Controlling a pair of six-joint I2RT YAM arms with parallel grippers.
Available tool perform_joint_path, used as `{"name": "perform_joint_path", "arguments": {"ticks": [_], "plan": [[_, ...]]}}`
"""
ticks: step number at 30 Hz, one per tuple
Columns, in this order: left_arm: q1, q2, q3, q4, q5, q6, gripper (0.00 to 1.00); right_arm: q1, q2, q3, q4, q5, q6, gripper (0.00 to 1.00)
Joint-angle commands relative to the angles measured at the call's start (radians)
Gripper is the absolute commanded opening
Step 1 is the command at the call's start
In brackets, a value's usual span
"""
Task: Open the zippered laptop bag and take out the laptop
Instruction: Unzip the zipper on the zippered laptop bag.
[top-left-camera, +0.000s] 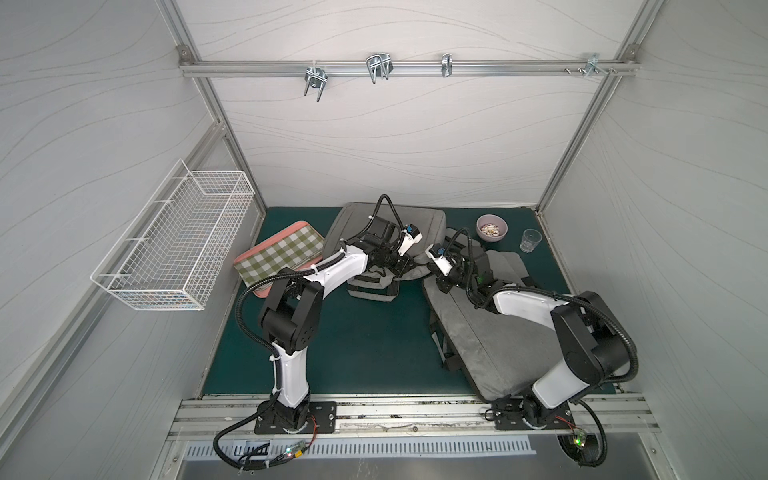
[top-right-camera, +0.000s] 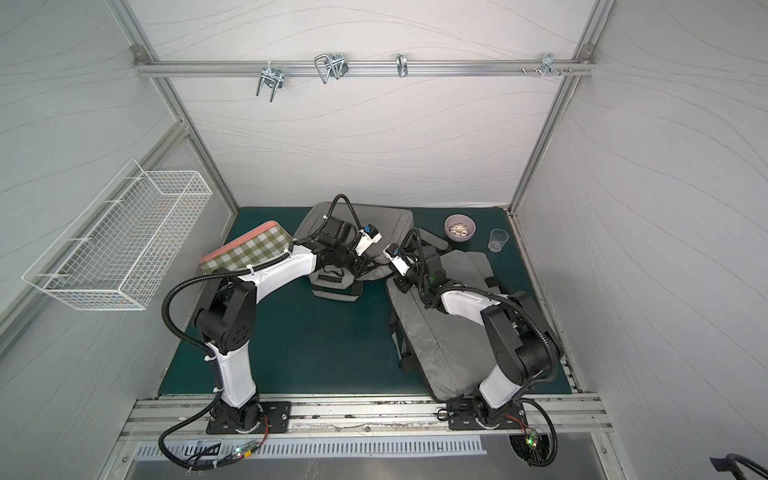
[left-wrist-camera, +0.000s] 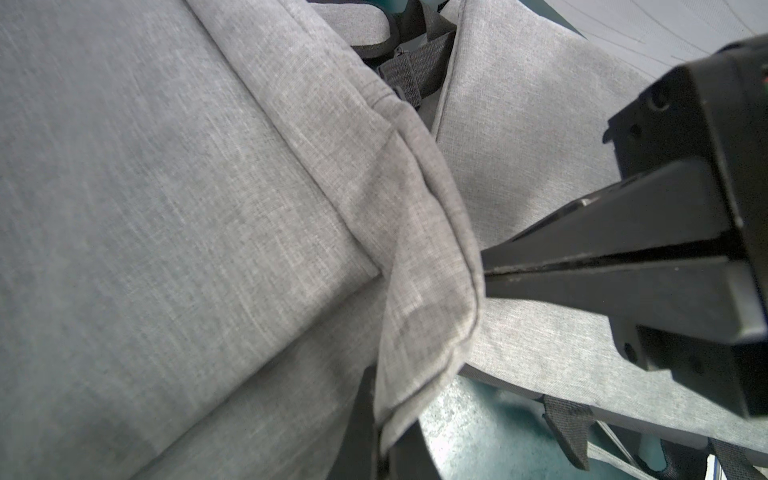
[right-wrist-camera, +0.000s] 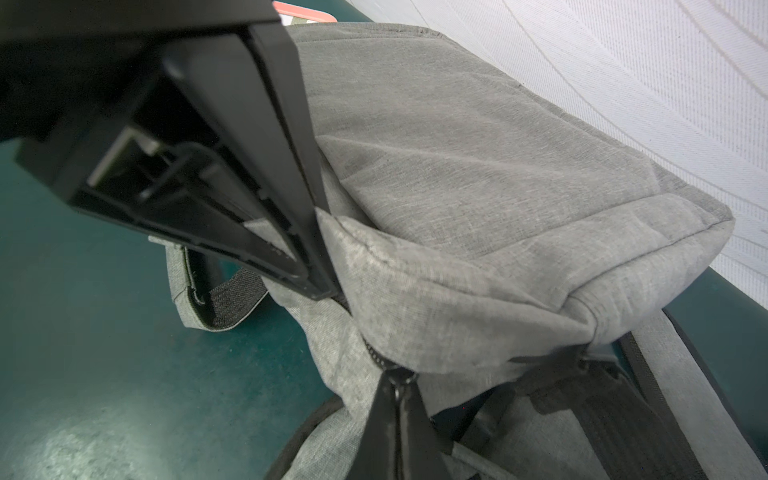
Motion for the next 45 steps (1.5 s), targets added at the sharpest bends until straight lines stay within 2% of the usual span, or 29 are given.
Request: {"name": "perform_joint_path", "arguments": {"ticks": [1, 10, 20, 25, 30, 45], "plan": [[0.012, 0.003, 0.060, 0.080, -0.001, 0.019, 0.02, 0.006, -0.048, -0.015, -0.022, -0.050, 0.012, 0.06], [0.011, 0.006, 0.059, 0.085, 0.001, 0.012, 0.02, -0.032, -0.047, -0.021, -0.016, -0.104, 0.062, 0.10], [0.012, 0.008, 0.062, 0.081, 0.006, 0.013, 0.02, -0.036, -0.006, 0.007, -0.036, -0.094, 0.057, 0.00], [0.011, 0.011, 0.067, 0.083, 0.006, 0.012, 0.02, -0.042, -0.005, 0.014, -0.047, -0.127, 0.061, 0.00], [0.011, 0.020, 0.079, 0.085, 0.008, 0.006, 0.02, -0.017, -0.019, 0.014, -0.057, -0.174, 0.082, 0.00], [0.002, 0.015, 0.069, 0.085, 0.055, 0.025, 0.05, 0.101, 0.031, 0.057, -0.066, -0.197, 0.098, 0.00]]}}
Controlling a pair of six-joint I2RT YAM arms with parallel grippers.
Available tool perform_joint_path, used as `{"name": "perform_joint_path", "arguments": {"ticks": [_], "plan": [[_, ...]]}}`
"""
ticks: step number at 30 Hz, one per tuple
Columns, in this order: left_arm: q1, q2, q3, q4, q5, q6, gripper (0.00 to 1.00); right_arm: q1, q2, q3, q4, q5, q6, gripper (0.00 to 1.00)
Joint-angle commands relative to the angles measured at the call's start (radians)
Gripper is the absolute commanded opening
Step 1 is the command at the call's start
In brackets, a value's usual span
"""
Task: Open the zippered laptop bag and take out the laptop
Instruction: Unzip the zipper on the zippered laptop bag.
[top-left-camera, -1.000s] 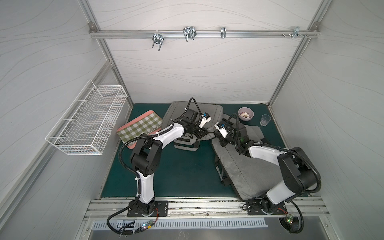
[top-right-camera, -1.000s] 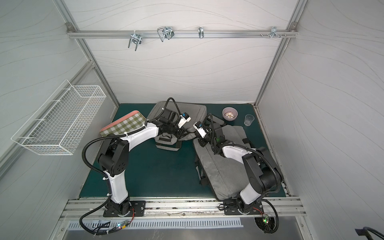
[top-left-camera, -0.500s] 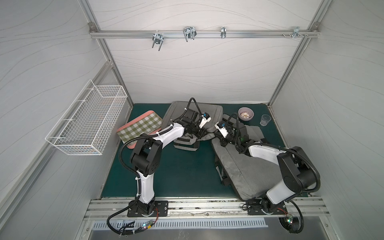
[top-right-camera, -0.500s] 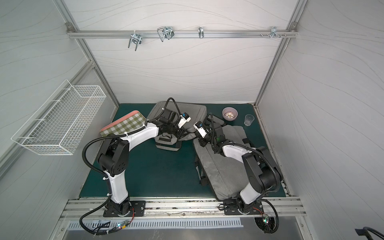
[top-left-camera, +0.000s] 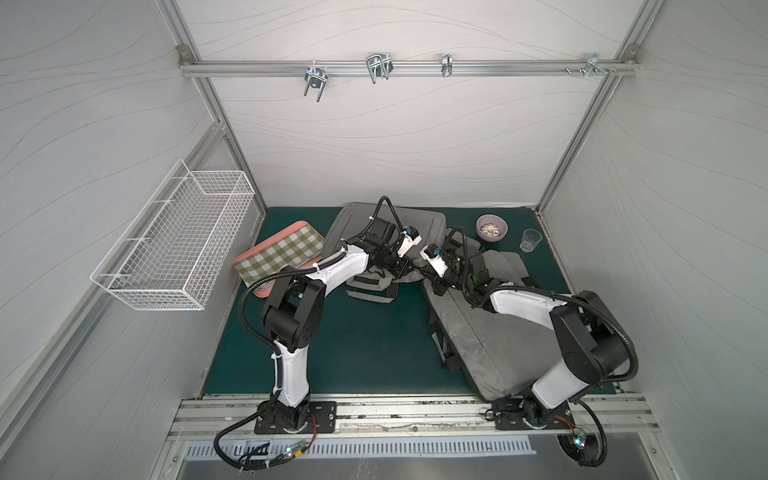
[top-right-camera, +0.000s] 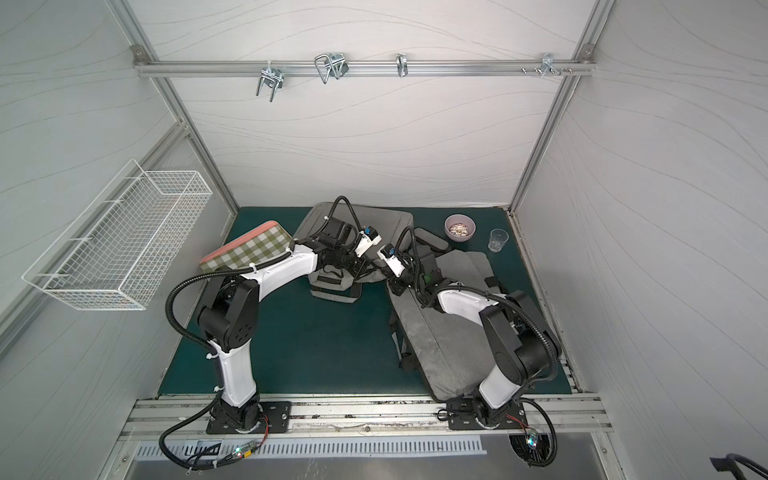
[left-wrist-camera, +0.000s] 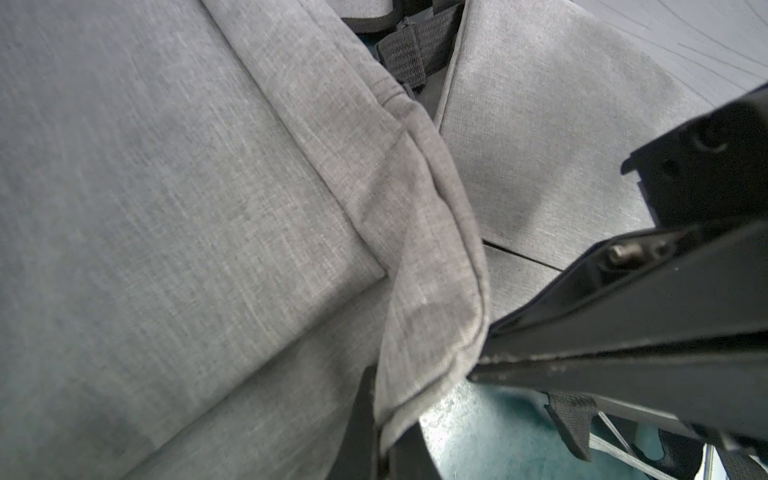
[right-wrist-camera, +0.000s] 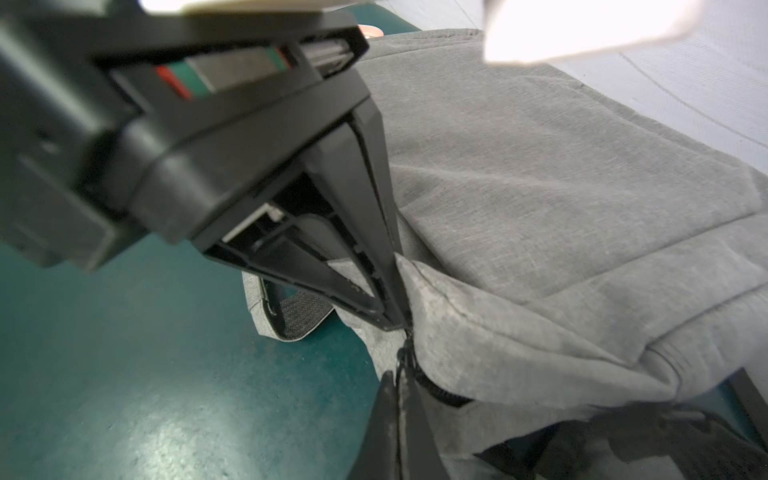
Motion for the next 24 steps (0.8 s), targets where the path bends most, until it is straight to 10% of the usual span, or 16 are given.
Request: {"name": "perform_joint_path", "arguments": {"ticks": [1, 9, 19, 24], "plan": [[0.002, -0.005, 0.057, 0.124, 0.043, 0.025, 0.05, 0.055, 0.021, 0.014, -0.005, -0.105, 0.013, 0.00], [0.003, -0.011, 0.038, 0.135, 0.042, 0.039, 0.06, 0.006, -0.022, -0.017, 0.012, -0.149, 0.148, 0.00], [0.002, -0.014, 0.021, 0.127, 0.016, 0.070, 0.07, -0.137, -0.144, -0.020, -0.115, -0.068, 0.540, 0.43], [0.002, -0.013, 0.013, 0.128, 0.005, 0.070, 0.07, -0.171, -0.100, 0.090, -0.270, -0.038, 0.779, 0.47]]}}
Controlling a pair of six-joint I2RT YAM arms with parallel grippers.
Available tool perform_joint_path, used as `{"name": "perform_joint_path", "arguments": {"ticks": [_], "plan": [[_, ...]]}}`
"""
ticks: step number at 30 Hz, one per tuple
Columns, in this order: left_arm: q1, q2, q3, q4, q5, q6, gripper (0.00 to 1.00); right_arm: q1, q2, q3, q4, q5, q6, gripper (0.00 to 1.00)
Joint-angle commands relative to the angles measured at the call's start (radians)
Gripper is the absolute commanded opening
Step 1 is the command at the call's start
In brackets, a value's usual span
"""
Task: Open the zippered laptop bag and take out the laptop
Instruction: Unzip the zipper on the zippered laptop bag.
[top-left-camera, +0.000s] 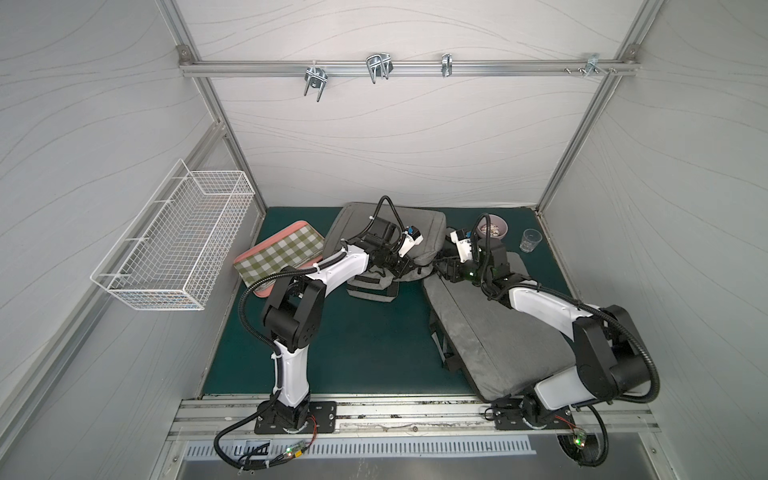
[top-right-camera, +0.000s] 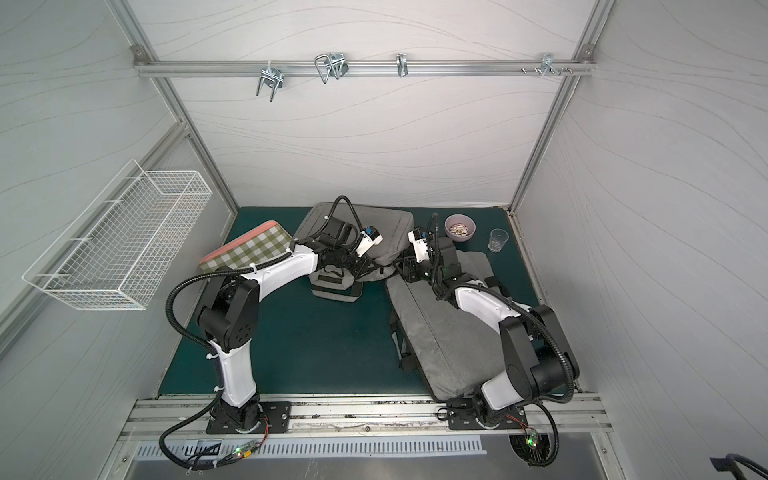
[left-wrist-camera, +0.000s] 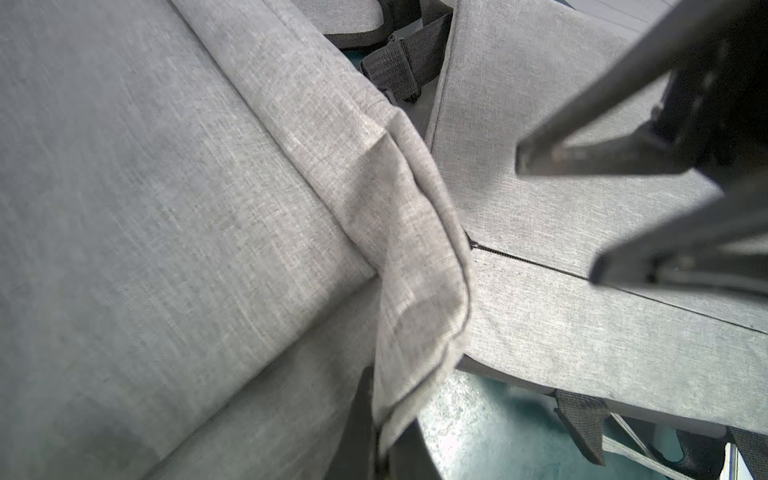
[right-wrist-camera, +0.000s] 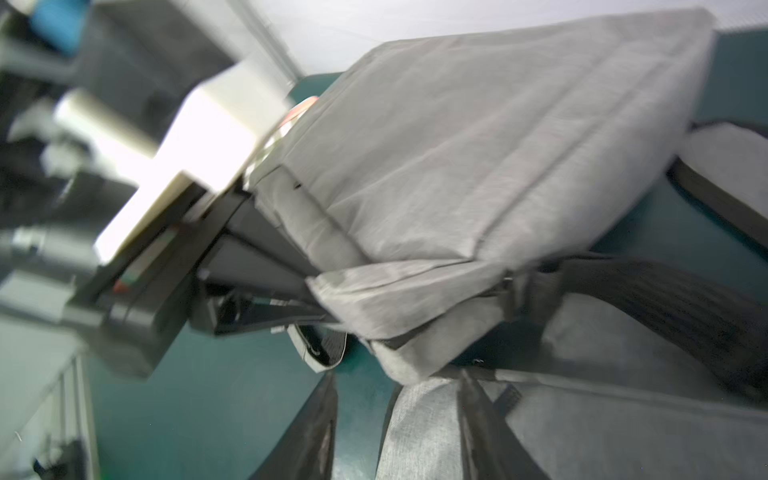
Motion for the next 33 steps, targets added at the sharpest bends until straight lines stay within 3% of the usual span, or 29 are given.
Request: {"name": "perform_joint_path", "arguments": {"ticks": [1, 5, 13, 16, 19, 23, 26, 29, 33], "plan": [[0.002, -0.015, 0.012, 0.100, 0.007, 0.023, 0.07, -0.011, 0.033, 0.073, -0.129, 0.009, 0.231, 0.48], [0.002, -0.016, 0.011, 0.092, -0.003, 0.037, 0.08, -0.007, 0.097, 0.133, -0.166, -0.029, 0.374, 0.50], [-0.002, -0.017, 0.015, 0.084, -0.006, 0.058, 0.09, 0.027, 0.232, 0.247, -0.263, -0.067, 0.477, 0.48], [-0.009, -0.017, 0.015, 0.075, -0.008, 0.079, 0.11, 0.043, 0.262, 0.281, -0.251, -0.074, 0.494, 0.38], [-0.020, -0.019, 0.008, 0.058, -0.033, 0.105, 0.13, 0.043, 0.277, 0.302, -0.244, -0.081, 0.506, 0.21], [-0.022, -0.051, -0.038, 0.088, -0.076, 0.099, 0.22, 0.042, 0.270, 0.308, -0.243, -0.085, 0.516, 0.02], [-0.022, -0.077, -0.041, 0.069, -0.159, 0.051, 0.36, 0.042, 0.259, 0.315, -0.246, -0.090, 0.525, 0.00], [-0.034, -0.130, -0.048, 0.015, -0.248, -0.072, 0.37, 0.042, 0.251, 0.323, -0.251, -0.093, 0.542, 0.00], [-0.105, -0.259, -0.202, 0.100, -0.200, -0.208, 0.37, 0.040, 0.244, 0.333, -0.250, -0.109, 0.563, 0.00]]}}
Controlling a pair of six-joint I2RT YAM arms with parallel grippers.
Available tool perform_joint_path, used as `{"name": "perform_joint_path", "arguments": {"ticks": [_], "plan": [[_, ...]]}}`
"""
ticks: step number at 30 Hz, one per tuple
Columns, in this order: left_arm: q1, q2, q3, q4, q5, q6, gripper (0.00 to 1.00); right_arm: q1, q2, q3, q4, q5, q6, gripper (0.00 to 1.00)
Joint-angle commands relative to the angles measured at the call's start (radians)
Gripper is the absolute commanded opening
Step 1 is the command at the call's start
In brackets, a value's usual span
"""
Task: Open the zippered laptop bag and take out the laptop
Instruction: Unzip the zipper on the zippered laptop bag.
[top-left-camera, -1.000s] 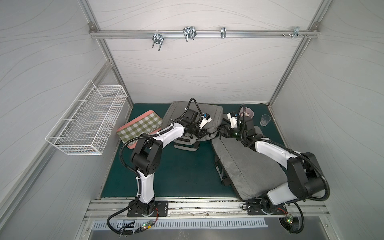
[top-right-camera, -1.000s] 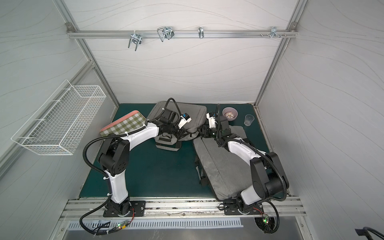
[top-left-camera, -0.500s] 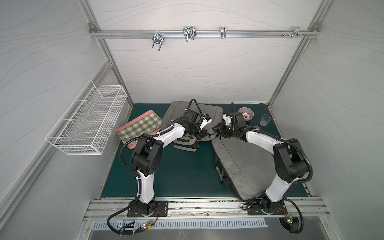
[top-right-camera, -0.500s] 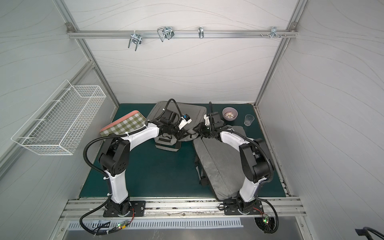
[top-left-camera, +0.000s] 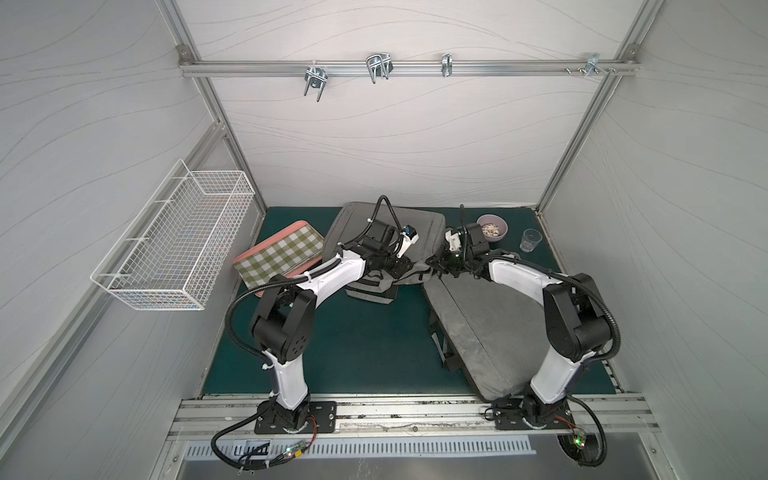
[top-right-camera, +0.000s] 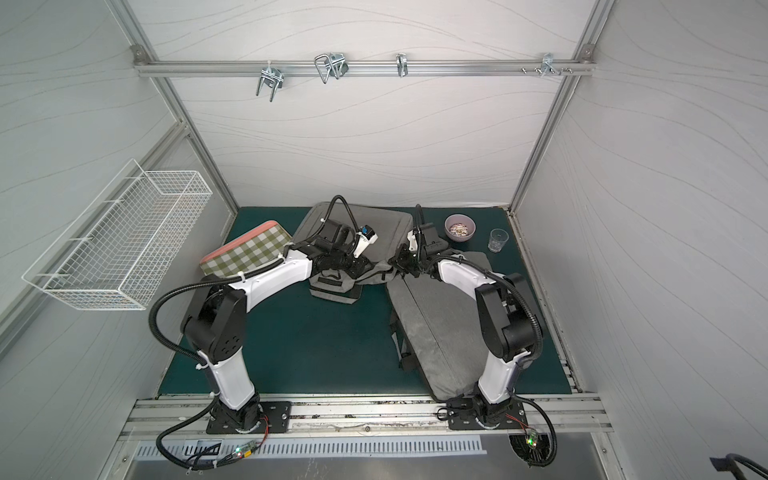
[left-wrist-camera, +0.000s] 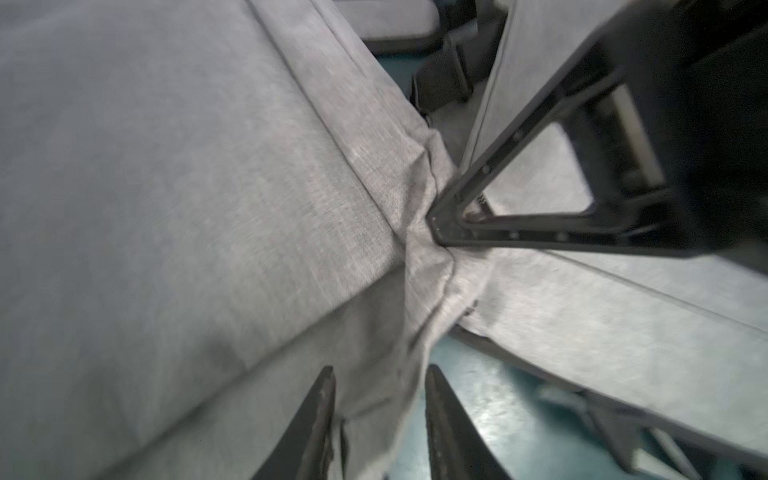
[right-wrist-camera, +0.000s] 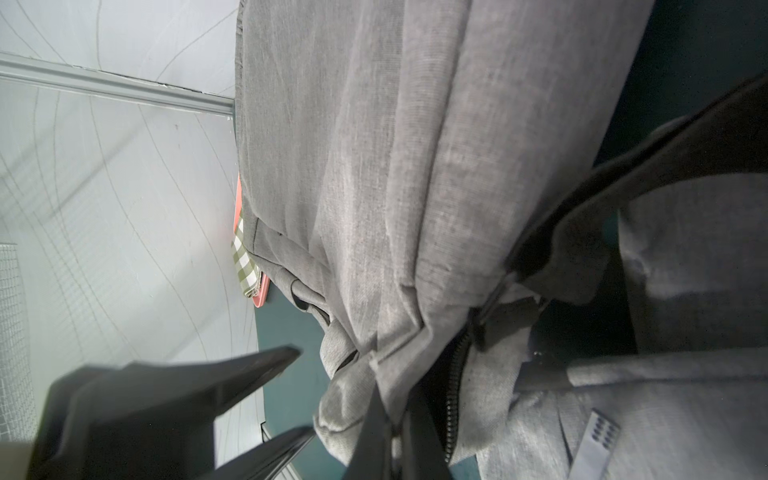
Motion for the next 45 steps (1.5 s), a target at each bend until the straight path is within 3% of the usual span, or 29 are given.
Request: {"name": "perform_joint_path", "arguments": {"ticks": [1, 4, 10, 16, 29, 40, 45], "plan": [[-0.075, -0.110, -0.114, 0.100, -0.004, -0.136, 0.36, 0.010, -0.023, 0.043, 0.013, -0.055, 0.034, 0.00], [-0.089, -0.114, -0.232, 0.264, 0.018, -0.200, 0.27, 0.010, -0.027, 0.048, 0.008, -0.069, 0.038, 0.00], [-0.088, -0.034, -0.322, 0.647, 0.048, -0.213, 0.28, 0.012, -0.046, 0.040, 0.007, -0.079, 0.053, 0.00], [-0.052, 0.079, -0.281, 0.729, 0.037, -0.230, 0.28, 0.003, -0.054, 0.046, -0.011, -0.087, 0.053, 0.00], [-0.013, 0.154, -0.223, 0.817, 0.137, -0.250, 0.30, -0.013, -0.050, 0.036, -0.006, -0.107, 0.065, 0.00], [-0.030, 0.190, -0.202, 0.832, 0.119, -0.261, 0.14, -0.010, -0.062, 0.022, -0.013, -0.104, 0.075, 0.00], [-0.031, 0.188, -0.199, 0.821, 0.124, -0.256, 0.00, -0.004, -0.066, 0.011, -0.015, -0.095, 0.075, 0.00]]}}
